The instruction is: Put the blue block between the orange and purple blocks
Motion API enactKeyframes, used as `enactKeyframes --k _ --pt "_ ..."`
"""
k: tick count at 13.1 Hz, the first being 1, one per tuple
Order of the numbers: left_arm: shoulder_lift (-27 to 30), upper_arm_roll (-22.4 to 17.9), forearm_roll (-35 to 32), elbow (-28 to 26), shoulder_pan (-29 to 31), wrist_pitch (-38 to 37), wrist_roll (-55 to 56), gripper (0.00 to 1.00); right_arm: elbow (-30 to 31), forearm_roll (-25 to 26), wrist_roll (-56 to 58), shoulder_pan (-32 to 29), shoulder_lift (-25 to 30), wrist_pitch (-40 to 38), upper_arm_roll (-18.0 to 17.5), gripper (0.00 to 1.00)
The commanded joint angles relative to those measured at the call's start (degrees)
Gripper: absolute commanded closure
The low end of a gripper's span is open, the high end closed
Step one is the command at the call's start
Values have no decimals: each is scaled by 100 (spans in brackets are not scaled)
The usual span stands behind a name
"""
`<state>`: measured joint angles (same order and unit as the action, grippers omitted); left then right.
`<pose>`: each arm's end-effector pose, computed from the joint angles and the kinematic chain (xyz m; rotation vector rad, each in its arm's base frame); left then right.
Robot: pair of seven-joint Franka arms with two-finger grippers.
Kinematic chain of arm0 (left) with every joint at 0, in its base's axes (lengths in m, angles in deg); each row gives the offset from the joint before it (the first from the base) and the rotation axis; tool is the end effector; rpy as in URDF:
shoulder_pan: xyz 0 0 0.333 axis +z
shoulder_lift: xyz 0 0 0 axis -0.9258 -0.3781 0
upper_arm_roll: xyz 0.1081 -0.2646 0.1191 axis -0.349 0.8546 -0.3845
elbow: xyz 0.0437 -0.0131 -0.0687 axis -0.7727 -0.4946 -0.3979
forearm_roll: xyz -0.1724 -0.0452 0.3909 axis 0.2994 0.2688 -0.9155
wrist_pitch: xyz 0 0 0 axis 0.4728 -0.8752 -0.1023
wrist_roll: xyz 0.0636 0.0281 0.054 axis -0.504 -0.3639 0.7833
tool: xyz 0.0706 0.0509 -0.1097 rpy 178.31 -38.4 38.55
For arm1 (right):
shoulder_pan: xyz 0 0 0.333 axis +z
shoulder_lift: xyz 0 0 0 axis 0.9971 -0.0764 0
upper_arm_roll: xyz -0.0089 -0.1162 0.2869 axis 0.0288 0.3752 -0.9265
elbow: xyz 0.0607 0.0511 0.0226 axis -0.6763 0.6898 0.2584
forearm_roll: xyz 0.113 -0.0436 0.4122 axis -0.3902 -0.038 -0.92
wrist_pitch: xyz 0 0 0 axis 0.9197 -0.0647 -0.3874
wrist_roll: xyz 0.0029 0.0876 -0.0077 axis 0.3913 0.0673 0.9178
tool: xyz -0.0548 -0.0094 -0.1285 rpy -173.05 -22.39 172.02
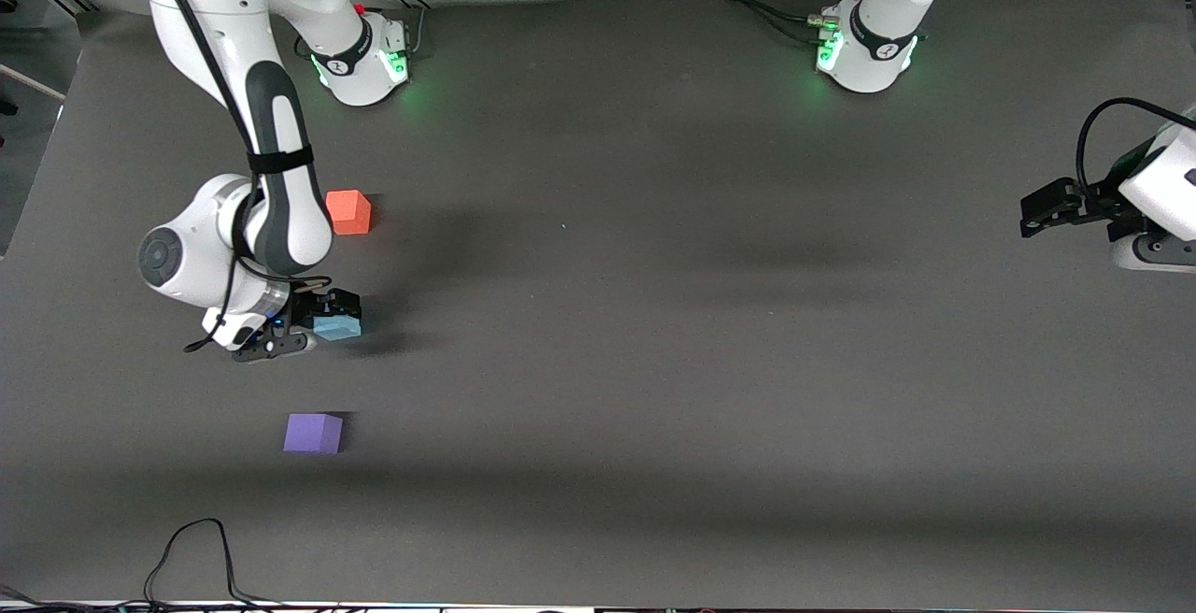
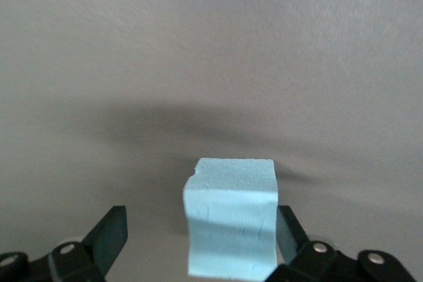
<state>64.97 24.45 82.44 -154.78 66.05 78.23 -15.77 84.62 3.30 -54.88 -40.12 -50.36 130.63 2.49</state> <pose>0.6051 -0.0039 0.5355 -3.1150 0.1338 0.0678 0.5925 0.0124 0.1792 -2.9950 -0.2091 0.0945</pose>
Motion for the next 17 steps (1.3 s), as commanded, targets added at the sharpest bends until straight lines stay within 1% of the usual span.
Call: enactKeyframes --k 1,3,5,6,7,8,10,11,13,15,17 --pt "92 -24 -41 -32 -38 36 91 0 -649 734 -689 56 354 -920 162 0" --pt "92 -24 -15 -40 -29 62 109 0 -923 1427 -1296 143 828 -1256 153 0" --pt "92 -24 -6 -40 -29 62 127 0 -1099 2183 -2120 415 1521 -1738 144 0" --pt "92 -24 -6 -40 -29 62 127 0 -1117 2439 -2438 442 1838 -1889 74 0" --pt "92 -24 -6 -40 -29 71 144 0 -1161 2729 -2633 321 2172 -2099 -126 0" --pt "92 -24 3 -40 -29 71 144 0 -1170 2975 -2687 -124 2497 -2266 -520 0" --pt "92 -24 12 -40 -29 80 144 0 -1170 3293 -2696 -1291 2990 -2574 -1679 0" --pt "92 -24 55 -40 -29 80 153 0 -1162 3451 -2661 -1785 3210 -2697 -2128 0" --pt "92 -24 56 -14 -29 114 127 0 -1153 3488 -2565 -2507 3474 -2952 -2666 0" --pt "31 -24 56 222 -38 80 83 0 -1153 3488 -2486 -3333 3730 -3120 -3447 0" --pt "30 -24 56 241 -47 27 91 0 -1144 3488 -2494 -3949 3897 -3260 -4045 0"
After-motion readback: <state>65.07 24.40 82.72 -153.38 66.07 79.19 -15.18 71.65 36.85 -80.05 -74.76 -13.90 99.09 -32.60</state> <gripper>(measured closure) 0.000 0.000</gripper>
